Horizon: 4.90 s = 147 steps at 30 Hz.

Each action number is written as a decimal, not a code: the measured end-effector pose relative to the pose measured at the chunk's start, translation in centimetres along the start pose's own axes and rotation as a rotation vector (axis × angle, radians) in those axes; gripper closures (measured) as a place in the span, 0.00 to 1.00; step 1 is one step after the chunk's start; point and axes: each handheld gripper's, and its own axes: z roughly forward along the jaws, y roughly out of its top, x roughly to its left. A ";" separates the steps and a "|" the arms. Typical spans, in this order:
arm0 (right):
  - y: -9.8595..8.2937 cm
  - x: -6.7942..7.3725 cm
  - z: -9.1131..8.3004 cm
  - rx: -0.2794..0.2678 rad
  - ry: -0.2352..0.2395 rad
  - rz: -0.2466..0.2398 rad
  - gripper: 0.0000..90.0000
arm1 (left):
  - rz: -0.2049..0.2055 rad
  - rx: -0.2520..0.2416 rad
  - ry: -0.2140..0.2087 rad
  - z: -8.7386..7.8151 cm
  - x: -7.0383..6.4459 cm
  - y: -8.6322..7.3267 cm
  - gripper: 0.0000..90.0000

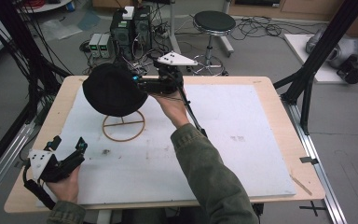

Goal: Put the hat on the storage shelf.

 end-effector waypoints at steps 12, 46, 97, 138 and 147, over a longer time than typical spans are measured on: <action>-1.8 -2.0 -4.2 0.004 -0.062 0.003 0.14 | 0.013 0.007 -0.011 0.2 -0.4 0.0 0.20; -7.8 -6.8 -16.5 0.022 -0.296 0.065 0.14 | 0.026 0.017 -0.020 0.5 -1.0 -0.2 0.20; -16.9 -8.6 -26.5 0.002 -0.689 0.036 0.13 | 0.038 0.032 -0.015 1.1 -1.5 -0.4 0.20; -19.1 -8.8 -27.3 -0.047 -0.751 0.036 0.13 | 0.031 0.038 -0.003 1.2 -1.2 -0.5 0.20; -19.1 -8.9 -27.4 -0.048 -0.751 0.055 0.13 | 0.027 0.046 -0.005 1.2 -1.1 -0.5 0.20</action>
